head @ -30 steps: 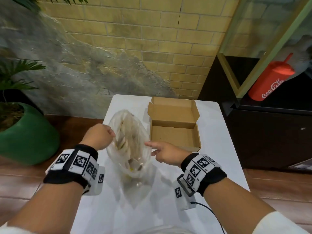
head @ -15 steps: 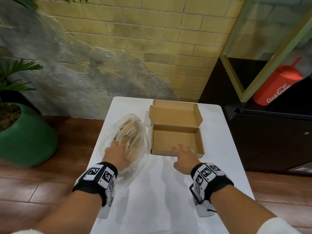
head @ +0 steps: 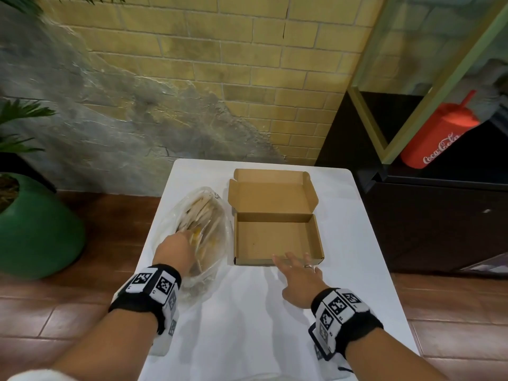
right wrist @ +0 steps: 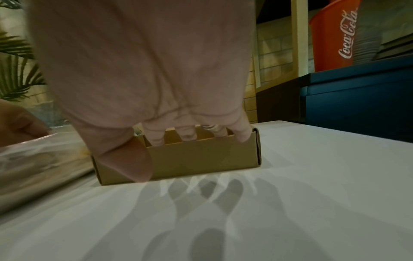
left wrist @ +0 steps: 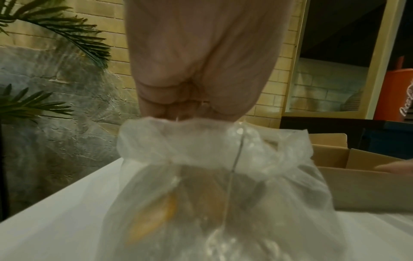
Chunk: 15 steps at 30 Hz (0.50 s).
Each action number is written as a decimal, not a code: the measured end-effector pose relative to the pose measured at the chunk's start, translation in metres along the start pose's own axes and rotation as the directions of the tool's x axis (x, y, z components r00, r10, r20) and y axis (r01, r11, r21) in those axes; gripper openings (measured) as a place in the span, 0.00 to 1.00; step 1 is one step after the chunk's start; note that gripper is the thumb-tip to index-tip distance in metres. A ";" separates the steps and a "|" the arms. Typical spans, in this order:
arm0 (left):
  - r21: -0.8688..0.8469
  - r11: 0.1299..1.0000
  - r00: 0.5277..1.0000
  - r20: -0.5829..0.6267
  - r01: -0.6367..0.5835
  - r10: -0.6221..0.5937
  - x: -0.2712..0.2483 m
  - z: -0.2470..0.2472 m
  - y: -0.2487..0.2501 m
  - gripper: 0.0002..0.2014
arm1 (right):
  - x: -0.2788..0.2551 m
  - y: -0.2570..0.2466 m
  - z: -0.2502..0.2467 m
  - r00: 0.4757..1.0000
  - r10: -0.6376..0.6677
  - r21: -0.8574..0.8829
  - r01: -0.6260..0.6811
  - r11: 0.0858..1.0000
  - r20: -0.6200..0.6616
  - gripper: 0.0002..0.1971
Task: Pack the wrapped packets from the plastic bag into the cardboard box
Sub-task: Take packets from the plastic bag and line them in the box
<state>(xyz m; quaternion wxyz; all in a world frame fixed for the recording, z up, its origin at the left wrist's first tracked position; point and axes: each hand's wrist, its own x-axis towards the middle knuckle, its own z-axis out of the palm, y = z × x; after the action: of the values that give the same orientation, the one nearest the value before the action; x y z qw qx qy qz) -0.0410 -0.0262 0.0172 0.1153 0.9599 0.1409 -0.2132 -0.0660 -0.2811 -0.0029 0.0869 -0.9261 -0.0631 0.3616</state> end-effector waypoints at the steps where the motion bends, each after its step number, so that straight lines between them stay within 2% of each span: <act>1: -0.011 1.000 1.000 -0.027 0.009 -0.009 -0.003 -0.002 0.000 0.21 | -0.002 0.000 0.000 1.000 -0.002 0.012 0.002 1.000 -0.001 0.40; 6: -0.165 0.986 0.984 -0.166 0.031 -0.059 -0.014 -0.014 -0.002 0.25 | -0.007 -0.001 0.000 1.000 -0.001 0.042 0.001 0.999 0.009 0.40; 12: -0.349 0.937 0.960 -0.253 0.024 -0.119 -0.014 -0.028 -0.003 0.27 | -0.011 -0.007 0.001 0.999 0.019 0.062 -0.022 0.998 0.037 0.40; 15: -0.421 0.907 0.953 -0.282 -0.021 -0.109 -0.013 -0.039 0.002 0.26 | -0.013 -0.009 0.000 0.999 0.031 0.078 -0.034 0.996 0.045 0.39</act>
<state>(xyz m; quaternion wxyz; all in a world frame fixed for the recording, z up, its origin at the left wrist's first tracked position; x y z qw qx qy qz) -0.0370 -0.0204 0.0577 0.2913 0.9302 0.2209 -0.0328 -0.0763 -0.2746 0.0079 0.1162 -0.9147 -0.0355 0.3854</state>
